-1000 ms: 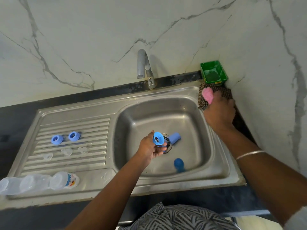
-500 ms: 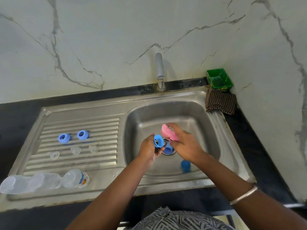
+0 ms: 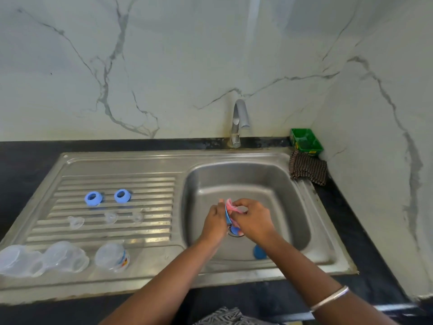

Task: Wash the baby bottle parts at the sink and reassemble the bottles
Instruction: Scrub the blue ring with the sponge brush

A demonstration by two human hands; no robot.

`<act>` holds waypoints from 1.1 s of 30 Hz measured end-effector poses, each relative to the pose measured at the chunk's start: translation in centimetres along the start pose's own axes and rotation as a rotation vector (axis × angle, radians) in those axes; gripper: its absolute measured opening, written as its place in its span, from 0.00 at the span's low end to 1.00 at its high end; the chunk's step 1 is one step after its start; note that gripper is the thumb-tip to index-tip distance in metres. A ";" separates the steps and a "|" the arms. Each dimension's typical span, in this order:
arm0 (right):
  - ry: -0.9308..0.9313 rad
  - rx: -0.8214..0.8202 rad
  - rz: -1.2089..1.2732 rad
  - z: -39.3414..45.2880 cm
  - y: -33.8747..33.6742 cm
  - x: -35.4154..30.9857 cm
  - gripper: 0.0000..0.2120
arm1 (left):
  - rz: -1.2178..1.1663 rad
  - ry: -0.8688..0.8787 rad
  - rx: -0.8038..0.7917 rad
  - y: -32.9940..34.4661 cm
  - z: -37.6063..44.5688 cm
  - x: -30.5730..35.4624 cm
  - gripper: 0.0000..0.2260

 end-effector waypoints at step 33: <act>-0.265 -0.101 -0.439 -3.1 -0.2 -0.5 0.11 | 0.159 0.186 -0.054 -0.8 -0.3 2.0 0.14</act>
Point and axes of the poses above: each hand's wrist, its own z-axis towards the middle knuckle, its own y-axis out of the palm, x = y × z, the point moved 3 cm from there along z, towards the middle knuckle, and after that the axes turned 4 degrees about -y, right-handed, at the moved point
